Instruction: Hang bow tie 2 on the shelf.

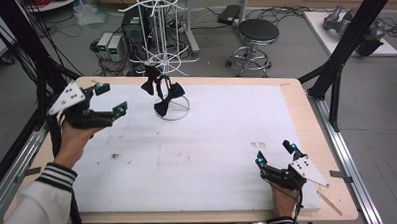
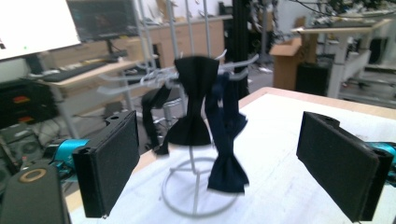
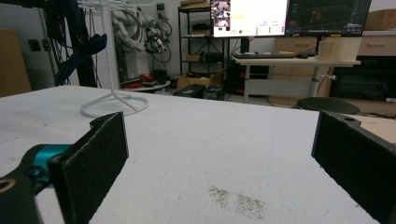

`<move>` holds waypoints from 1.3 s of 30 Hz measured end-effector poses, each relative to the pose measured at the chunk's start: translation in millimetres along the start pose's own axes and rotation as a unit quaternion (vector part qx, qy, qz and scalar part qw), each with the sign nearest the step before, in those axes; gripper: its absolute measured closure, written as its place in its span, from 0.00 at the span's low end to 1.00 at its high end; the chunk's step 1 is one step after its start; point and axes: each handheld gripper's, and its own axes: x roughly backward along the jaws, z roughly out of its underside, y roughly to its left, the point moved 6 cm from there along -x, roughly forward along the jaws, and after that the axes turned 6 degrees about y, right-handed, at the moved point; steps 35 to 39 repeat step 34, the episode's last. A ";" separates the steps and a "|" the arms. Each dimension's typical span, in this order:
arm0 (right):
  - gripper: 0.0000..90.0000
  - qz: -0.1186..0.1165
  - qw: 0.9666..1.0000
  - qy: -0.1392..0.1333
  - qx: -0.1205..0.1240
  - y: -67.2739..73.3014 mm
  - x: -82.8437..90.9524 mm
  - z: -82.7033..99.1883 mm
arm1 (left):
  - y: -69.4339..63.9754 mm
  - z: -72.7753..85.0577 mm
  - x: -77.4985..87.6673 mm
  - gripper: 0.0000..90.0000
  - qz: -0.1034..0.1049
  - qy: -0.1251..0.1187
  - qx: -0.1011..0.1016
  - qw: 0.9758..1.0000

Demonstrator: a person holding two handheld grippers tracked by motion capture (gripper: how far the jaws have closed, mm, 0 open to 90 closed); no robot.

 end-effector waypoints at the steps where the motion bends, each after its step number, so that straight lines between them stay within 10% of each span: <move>1: 0.03 -0.001 1.000 0.002 -0.003 0.6 0.1 0.3 | -2.0 8.3 5.9 0.15 -0.005 -0.005 0.002 1.000; 5: 0.03 0.000 1.000 0.002 -0.001 0.9 0.2 0.3 | -9.4 41.2 22.7 0.15 -0.007 -0.019 0.040 0.999; 16: 0.03 -0.002 1.000 0.001 0.003 1.4 0.5 0.2 | -33.8 103.0 46.8 0.15 -0.050 -0.030 0.039 0.998; 39: 0.03 -0.002 1.000 0.001 0.005 1.7 0.1 0.3 | -40.0 128.7 53.1 0.15 -0.065 -0.052 0.049 0.995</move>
